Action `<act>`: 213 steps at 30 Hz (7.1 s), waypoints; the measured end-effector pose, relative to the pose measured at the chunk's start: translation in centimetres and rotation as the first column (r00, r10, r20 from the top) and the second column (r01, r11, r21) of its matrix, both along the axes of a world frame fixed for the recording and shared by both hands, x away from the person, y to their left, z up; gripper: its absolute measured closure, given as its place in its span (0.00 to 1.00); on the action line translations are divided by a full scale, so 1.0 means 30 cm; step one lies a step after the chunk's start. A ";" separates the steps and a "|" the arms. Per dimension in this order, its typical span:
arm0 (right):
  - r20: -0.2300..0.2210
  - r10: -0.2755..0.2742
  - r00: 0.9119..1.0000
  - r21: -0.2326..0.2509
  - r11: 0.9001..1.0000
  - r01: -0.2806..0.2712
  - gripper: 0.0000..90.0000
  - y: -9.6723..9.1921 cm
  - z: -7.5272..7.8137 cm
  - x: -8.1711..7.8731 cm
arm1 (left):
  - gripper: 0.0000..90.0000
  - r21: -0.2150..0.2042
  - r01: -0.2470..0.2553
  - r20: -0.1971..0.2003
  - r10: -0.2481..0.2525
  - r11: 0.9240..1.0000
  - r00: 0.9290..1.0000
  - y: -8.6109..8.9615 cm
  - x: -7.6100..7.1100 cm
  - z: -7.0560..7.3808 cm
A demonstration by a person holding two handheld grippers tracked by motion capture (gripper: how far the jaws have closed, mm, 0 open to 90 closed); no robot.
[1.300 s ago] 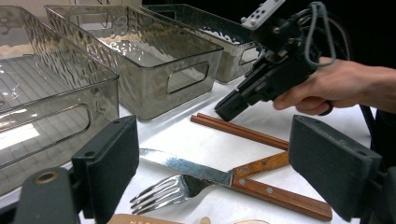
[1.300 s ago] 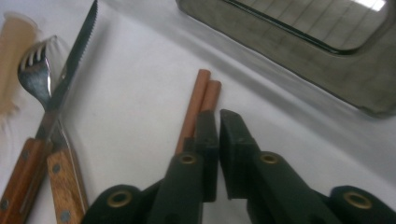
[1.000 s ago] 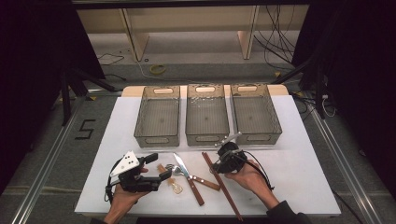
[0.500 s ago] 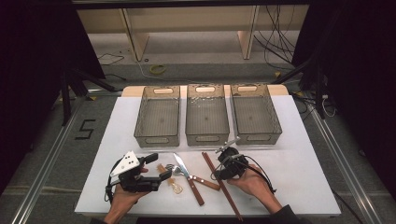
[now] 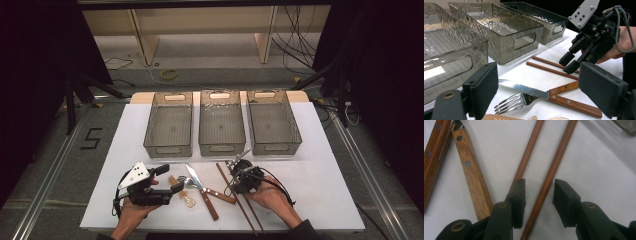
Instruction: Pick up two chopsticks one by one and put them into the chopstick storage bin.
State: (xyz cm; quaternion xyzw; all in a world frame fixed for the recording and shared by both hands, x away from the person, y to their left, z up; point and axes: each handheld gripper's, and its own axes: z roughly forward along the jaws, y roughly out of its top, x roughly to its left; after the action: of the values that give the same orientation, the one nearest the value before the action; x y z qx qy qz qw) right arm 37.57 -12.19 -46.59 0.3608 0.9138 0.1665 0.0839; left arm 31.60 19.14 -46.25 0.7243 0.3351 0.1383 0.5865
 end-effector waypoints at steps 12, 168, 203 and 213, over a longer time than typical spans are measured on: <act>-0.031 0.045 0.998 -0.043 0.998 -0.047 0.83 0.014 0.009 0.004 | 0.18 0.002 0.000 -0.002 0.000 1.000 1.000 -0.001 0.000 -0.001; 0.167 -0.003 0.986 0.204 0.978 -0.032 0.34 -0.093 0.084 -0.147 | 0.91 0.335 -0.088 -0.099 0.128 0.938 0.987 0.021 0.293 0.164; 0.145 0.032 0.989 0.215 0.975 -0.063 0.33 -0.094 0.078 -0.151 | 0.91 0.327 -0.300 -0.229 0.383 0.896 0.895 0.129 0.524 0.099; 0.132 0.032 0.991 0.211 0.976 -0.059 0.33 -0.097 0.078 -0.149 | 0.51 0.252 -0.284 -0.241 0.344 0.925 0.908 0.130 0.504 0.126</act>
State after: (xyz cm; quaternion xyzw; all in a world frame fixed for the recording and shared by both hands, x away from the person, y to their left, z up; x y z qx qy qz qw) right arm 33.10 -15.09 -44.24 0.3354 0.8913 0.2887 0.0989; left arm 46.73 23.03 -42.46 0.7310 0.5108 0.1620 0.4225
